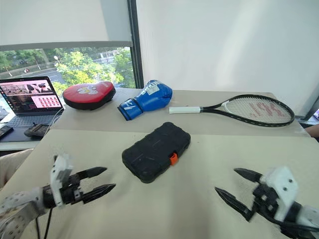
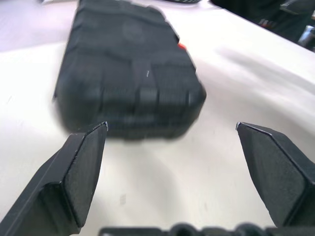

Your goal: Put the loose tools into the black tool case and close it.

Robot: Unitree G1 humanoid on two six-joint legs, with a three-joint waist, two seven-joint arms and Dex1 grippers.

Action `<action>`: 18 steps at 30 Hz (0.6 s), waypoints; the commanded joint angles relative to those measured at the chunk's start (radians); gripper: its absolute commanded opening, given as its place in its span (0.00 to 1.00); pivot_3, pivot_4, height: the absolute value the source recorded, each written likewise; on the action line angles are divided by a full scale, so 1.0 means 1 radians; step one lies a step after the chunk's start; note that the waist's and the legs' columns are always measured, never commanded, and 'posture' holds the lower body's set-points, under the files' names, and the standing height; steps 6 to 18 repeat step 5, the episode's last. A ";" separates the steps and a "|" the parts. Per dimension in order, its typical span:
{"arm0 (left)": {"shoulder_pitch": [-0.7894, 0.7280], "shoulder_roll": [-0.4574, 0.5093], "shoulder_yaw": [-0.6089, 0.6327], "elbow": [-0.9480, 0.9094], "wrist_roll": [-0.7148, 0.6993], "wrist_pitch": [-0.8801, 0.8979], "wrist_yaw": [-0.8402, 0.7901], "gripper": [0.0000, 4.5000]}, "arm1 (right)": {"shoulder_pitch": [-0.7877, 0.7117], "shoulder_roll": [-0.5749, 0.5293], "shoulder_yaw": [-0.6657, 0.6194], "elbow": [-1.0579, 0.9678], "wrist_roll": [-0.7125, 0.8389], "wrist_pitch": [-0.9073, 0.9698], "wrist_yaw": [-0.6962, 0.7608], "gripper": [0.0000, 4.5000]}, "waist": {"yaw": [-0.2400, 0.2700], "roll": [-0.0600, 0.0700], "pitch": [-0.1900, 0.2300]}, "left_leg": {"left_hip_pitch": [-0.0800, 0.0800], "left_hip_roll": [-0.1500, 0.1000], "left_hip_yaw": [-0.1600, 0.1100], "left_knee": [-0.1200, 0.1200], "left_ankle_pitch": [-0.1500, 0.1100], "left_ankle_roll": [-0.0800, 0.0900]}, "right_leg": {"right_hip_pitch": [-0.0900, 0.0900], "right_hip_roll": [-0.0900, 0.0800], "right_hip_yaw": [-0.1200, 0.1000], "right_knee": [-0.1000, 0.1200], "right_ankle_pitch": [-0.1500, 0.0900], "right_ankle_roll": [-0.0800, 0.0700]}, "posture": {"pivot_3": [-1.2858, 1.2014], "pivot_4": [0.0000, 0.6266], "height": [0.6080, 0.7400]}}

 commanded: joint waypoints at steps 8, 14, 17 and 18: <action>0.077 0.023 0.035 0.018 0.024 -0.100 -0.032 1.00 | 0.093 -0.027 -0.106 -0.032 0.025 -0.073 0.069 1.00 | 0.002 0.000 0.000 | 0.002 0.000 0.000 0.000 -0.002 -0.003 | 0.002 -0.001 0.000 0.000 -0.006 0.002 | 0.52 0.24 1.00; 0.077 0.023 0.035 0.018 0.024 -0.100 -0.032 1.00 | 0.093 -0.027 -0.106 -0.032 0.025 -0.073 0.069 1.00 | 0.002 0.000 0.000 | 0.002 0.000 0.000 0.000 -0.002 -0.003 | 0.002 -0.001 0.000 0.000 -0.006 0.002 | 0.52 0.24 1.00; 0.077 0.023 0.035 0.018 0.024 -0.100 -0.032 1.00 | 0.093 -0.027 -0.106 -0.032 0.025 -0.073 0.069 1.00 | 0.002 0.000 0.000 | 0.002 0.000 0.000 0.000 -0.002 -0.003 | 0.002 -0.001 0.000 0.000 -0.006 0.002 | 0.52 0.24 1.00; 0.077 0.023 0.035 0.018 0.024 -0.100 -0.032 1.00 | 0.093 -0.027 -0.106 -0.032 0.025 -0.073 0.069 1.00 | 0.002 0.000 0.000 | 0.002 0.000 0.000 0.000 -0.002 -0.003 | 0.002 -0.001 0.000 0.000 -0.006 0.002 | 0.52 0.24 1.00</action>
